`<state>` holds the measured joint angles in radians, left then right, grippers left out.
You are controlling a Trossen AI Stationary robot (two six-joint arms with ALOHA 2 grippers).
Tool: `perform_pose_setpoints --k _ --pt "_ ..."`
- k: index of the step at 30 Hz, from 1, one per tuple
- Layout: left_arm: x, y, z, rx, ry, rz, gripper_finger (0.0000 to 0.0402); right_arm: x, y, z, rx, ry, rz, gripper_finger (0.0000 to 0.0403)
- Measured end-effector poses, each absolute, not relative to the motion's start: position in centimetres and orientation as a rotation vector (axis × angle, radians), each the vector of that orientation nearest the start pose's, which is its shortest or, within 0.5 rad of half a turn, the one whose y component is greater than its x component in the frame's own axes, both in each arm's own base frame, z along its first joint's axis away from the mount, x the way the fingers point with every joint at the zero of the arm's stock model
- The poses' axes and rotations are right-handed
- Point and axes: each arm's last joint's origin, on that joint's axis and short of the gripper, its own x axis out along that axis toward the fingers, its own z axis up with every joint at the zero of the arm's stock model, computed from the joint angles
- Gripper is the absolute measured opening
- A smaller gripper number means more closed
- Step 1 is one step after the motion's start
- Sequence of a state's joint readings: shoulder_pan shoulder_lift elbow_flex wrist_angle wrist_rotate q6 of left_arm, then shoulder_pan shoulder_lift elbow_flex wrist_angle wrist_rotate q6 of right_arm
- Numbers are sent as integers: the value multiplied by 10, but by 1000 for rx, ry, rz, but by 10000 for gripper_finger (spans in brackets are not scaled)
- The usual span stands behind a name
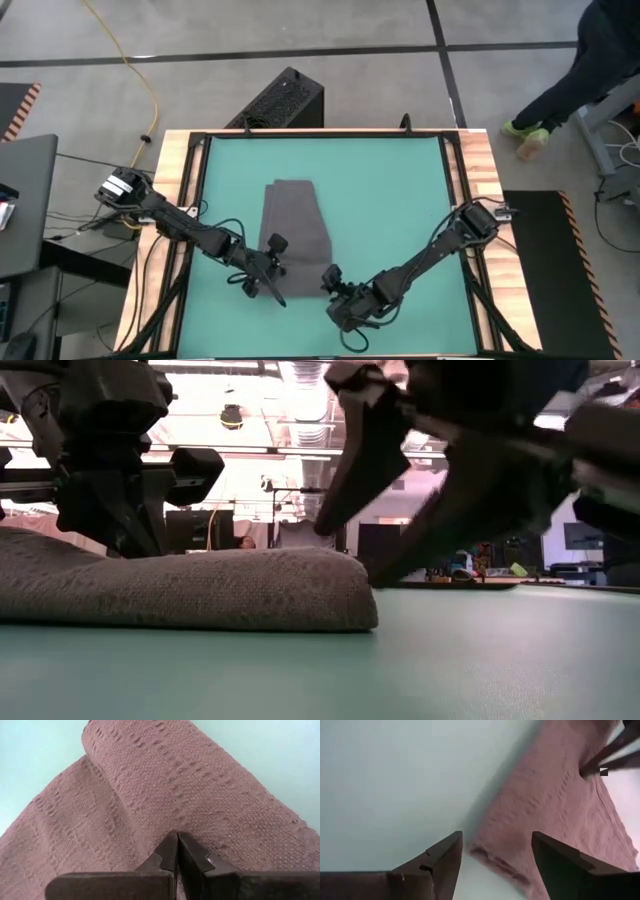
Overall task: Roll towel into tight, uniform cylinder
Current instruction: Roll the gray towel
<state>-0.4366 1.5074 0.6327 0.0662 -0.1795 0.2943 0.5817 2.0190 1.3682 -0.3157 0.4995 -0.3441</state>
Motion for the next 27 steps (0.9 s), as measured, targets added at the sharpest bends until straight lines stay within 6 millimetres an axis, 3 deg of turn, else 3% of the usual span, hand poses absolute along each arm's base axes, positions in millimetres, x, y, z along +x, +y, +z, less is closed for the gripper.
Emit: perform_pose_setpoints --k 10,27 --pt "249 -111 148 525 737 -358 0 369 195 163 -735 862 197 265" --pt "249 -111 148 531 738 -361 0 363 191 139 -865 857 286 265"
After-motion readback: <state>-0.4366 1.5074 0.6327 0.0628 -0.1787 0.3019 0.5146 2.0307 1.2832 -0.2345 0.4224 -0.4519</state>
